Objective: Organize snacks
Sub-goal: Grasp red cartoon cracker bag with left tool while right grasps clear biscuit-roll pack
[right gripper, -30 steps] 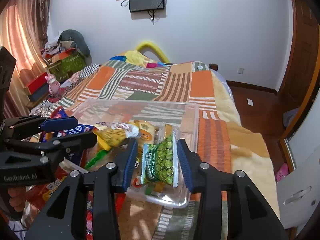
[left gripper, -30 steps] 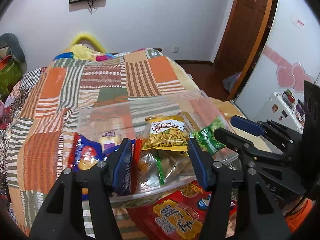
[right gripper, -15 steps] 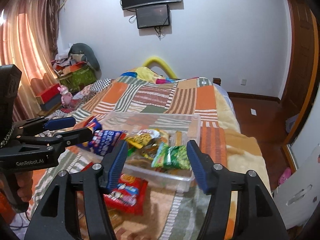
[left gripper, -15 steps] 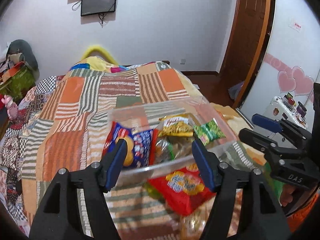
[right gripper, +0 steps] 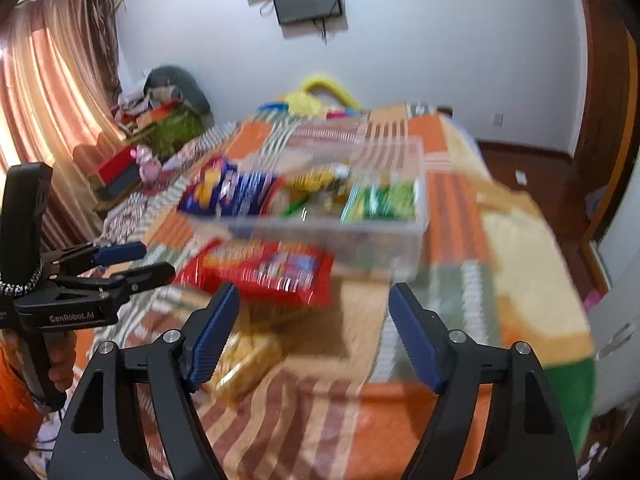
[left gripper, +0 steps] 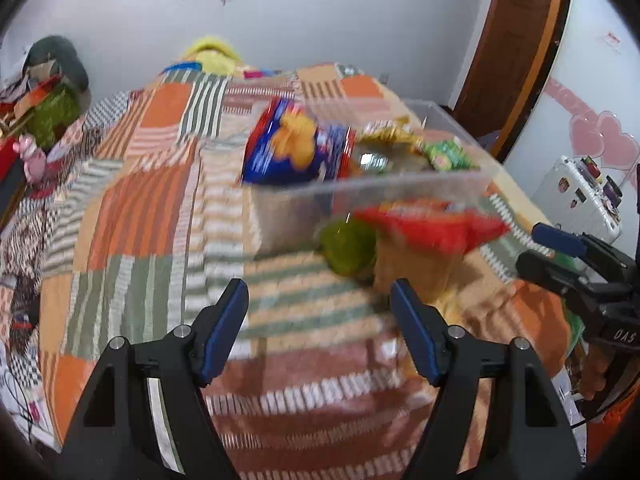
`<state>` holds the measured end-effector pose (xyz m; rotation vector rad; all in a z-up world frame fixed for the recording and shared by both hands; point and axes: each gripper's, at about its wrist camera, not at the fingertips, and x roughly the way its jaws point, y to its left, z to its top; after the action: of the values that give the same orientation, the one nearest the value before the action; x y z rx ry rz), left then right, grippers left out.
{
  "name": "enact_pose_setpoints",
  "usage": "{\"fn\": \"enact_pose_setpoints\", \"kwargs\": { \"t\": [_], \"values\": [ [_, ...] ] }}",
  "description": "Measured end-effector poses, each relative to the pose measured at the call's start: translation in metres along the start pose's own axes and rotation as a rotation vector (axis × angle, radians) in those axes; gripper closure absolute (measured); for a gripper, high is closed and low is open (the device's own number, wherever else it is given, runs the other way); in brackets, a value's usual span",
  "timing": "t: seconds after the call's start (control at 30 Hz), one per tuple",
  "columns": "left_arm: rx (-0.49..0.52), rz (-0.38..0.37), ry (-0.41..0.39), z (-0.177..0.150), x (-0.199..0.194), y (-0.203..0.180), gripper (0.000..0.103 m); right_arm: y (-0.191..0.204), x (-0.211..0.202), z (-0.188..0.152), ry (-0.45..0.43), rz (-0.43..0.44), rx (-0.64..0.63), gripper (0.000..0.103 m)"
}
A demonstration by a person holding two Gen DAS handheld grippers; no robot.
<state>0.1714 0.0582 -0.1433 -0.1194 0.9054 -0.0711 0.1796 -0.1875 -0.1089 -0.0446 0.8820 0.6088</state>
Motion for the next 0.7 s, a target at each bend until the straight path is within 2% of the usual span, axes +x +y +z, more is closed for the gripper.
{"fn": "enact_pose_setpoints", "kwargs": {
  "t": [0.13, 0.27, 0.47, 0.57, 0.63, 0.7],
  "values": [
    [-0.031, -0.008, 0.038, -0.020, 0.006, 0.009, 0.030, 0.015, 0.021, -0.015, 0.067, 0.023, 0.008, 0.028],
    [-0.043, 0.006, 0.044, -0.033, 0.007, 0.014, 0.030, 0.029, 0.038, -0.022, 0.124, 0.063, 0.009, 0.028],
    [-0.068, 0.004, 0.042, -0.038, 0.005, 0.024, 0.030, 0.047, 0.065, -0.023, 0.193, 0.075, -0.009, 0.028],
    [-0.065, 0.001, 0.042, -0.039, 0.003, 0.024, 0.030, 0.048, 0.066, -0.027, 0.194, 0.069, -0.028, 0.028],
    [-0.061, -0.003, 0.040, -0.038, 0.002, 0.022, 0.030, 0.043, 0.060, -0.030, 0.191, 0.076, -0.029, 0.031],
    [-0.058, -0.016, 0.038, -0.036, 0.000, 0.017, 0.030, 0.040, 0.055, -0.032, 0.186, 0.093, -0.027, 0.039]
  ]
}}
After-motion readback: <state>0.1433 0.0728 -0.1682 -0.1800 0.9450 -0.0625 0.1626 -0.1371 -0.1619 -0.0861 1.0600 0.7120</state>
